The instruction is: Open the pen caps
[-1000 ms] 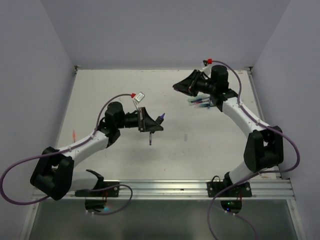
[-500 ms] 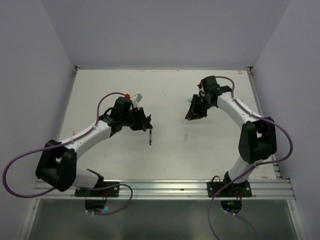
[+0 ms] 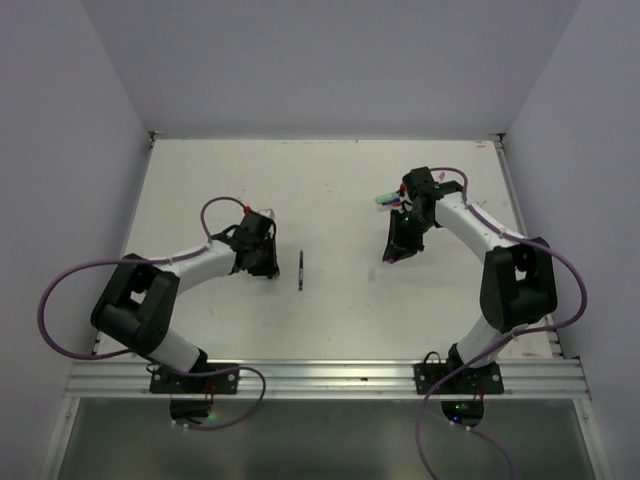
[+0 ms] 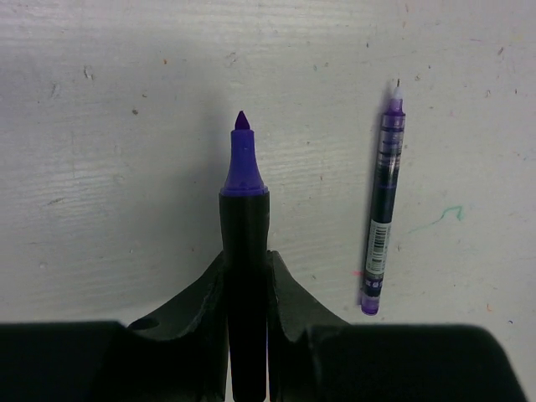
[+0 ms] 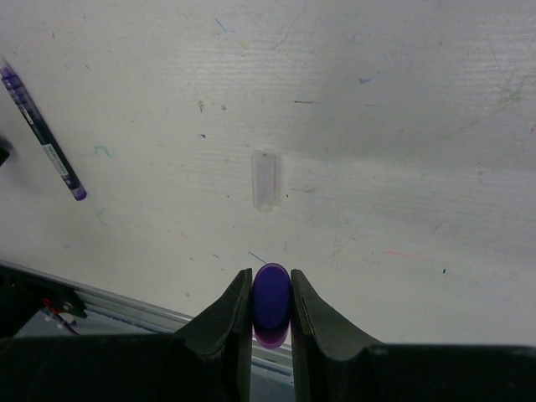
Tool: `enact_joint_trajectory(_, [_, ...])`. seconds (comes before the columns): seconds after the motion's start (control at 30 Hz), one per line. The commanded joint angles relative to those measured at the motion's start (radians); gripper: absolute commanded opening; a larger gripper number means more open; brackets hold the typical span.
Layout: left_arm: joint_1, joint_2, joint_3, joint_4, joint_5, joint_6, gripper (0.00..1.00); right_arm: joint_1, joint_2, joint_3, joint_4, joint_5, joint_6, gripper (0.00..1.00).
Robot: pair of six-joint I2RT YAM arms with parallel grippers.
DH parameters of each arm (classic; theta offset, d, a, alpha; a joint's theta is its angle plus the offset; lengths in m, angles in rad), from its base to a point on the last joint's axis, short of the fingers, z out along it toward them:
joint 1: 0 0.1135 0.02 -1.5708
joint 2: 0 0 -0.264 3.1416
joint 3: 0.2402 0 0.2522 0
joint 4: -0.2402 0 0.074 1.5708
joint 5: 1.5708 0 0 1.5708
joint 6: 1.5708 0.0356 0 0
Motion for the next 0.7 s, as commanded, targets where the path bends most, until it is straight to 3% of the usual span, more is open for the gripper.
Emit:
enact_joint_trajectory(0.0, [-0.008,0.032,0.029,0.025,-0.047,-0.001,0.00,-0.002,-0.008,-0.001,-0.028,0.023,-0.025,0.00])
enact_joint_trajectory(0.33, [-0.074,0.075,0.020,0.037,-0.023,-0.050,0.00,-0.004,0.009,-0.014,-0.003,0.001,-0.012,0.00])
enact_joint_trajectory(0.67, [-0.076,0.067,-0.072,0.065,0.011,-0.086,0.15,-0.004,0.079,-0.079,0.059,-0.003,-0.028,0.00])
